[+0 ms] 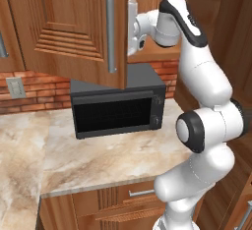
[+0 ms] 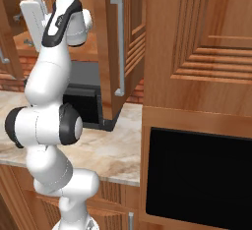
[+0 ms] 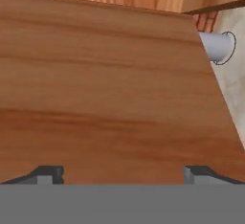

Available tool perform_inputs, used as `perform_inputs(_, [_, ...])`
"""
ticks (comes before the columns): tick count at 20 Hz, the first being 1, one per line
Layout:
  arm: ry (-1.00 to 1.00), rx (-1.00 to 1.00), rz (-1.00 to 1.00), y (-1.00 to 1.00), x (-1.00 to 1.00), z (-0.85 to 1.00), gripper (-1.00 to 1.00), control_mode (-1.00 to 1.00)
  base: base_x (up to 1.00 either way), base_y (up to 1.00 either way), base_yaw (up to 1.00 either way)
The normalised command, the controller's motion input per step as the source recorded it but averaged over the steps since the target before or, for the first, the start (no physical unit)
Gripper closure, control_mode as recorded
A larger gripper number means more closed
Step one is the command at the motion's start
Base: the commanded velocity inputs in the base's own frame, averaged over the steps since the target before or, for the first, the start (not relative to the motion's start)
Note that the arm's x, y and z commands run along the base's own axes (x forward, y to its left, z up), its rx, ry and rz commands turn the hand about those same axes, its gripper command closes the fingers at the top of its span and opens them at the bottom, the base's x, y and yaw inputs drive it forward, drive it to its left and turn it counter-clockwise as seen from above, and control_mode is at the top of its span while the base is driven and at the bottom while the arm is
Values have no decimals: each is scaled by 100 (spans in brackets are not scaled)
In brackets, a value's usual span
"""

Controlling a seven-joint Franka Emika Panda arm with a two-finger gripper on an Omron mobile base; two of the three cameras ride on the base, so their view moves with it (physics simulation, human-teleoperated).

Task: Open the cabinet. Pick the dish brush and place it next to the sink. Then close the cabinet.

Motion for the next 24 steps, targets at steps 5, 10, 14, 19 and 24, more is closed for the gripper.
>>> perform_inputs(5, [0, 1, 18, 35, -49, 0, -100, -100, 0, 0, 0])
perform_inputs(10, [0, 1, 16, 36, -51, 0, -100, -100, 0, 0, 0])
perform_inputs(14, [0, 1, 16, 34, -59, 0, -100, -100, 0, 0, 0])
perform_inputs(19, [0, 1, 15, 37, -53, 0, -100, -100, 0, 0, 0])
perform_inputs(24, [0, 0, 14, 44, -49, 0, -100, -100, 0, 0, 0])
